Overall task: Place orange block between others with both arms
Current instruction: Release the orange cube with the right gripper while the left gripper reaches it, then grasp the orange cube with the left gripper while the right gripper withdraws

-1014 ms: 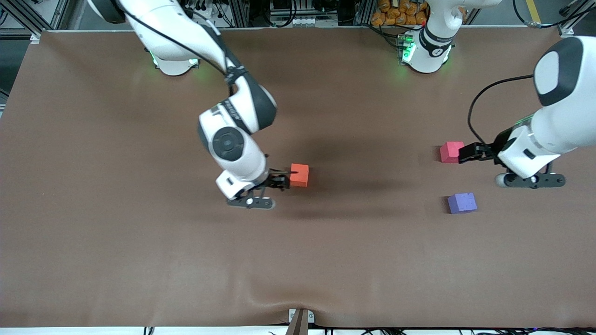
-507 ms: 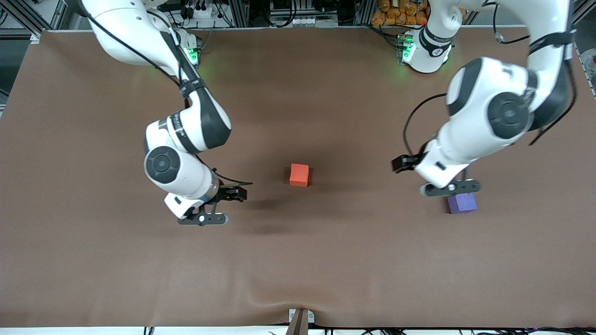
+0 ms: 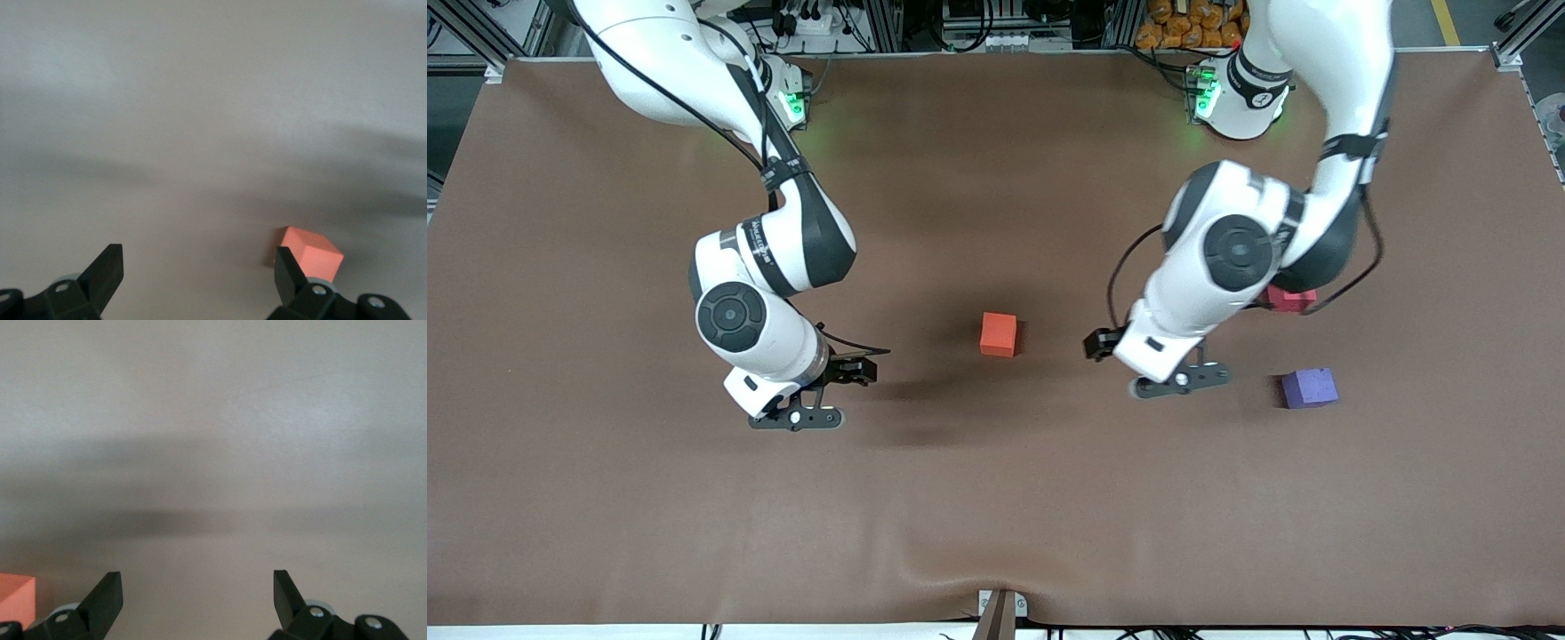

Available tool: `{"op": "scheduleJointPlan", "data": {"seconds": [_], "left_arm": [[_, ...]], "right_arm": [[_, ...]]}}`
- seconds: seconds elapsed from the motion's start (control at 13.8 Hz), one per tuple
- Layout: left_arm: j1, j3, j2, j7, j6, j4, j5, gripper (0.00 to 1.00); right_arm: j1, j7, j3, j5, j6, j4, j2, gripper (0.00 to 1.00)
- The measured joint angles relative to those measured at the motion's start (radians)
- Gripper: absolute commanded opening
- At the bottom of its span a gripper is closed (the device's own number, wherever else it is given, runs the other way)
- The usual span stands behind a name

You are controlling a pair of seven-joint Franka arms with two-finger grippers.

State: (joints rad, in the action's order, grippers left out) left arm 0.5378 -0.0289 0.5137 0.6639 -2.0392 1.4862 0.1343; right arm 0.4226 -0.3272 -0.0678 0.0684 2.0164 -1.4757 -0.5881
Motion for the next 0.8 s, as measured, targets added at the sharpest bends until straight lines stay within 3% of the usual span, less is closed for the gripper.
{"op": "scheduleJointPlan", "data": {"seconds": [0.36,0.8], "left_arm": [[0.106,-0.002,0.08,0.13,-0.07,-0.027,0.0,1.0],[0.214,-0.006,0.184,0.194,-0.207,-0.033,-0.028,1.0]], "right_arm": [[-0.07,0.048,-0.004,-0.002,0.026,-0.053,0.023,1.0],[-0.194,0.182,-0.008,-0.005,0.092,-0.215,0.184,1.0]]}}
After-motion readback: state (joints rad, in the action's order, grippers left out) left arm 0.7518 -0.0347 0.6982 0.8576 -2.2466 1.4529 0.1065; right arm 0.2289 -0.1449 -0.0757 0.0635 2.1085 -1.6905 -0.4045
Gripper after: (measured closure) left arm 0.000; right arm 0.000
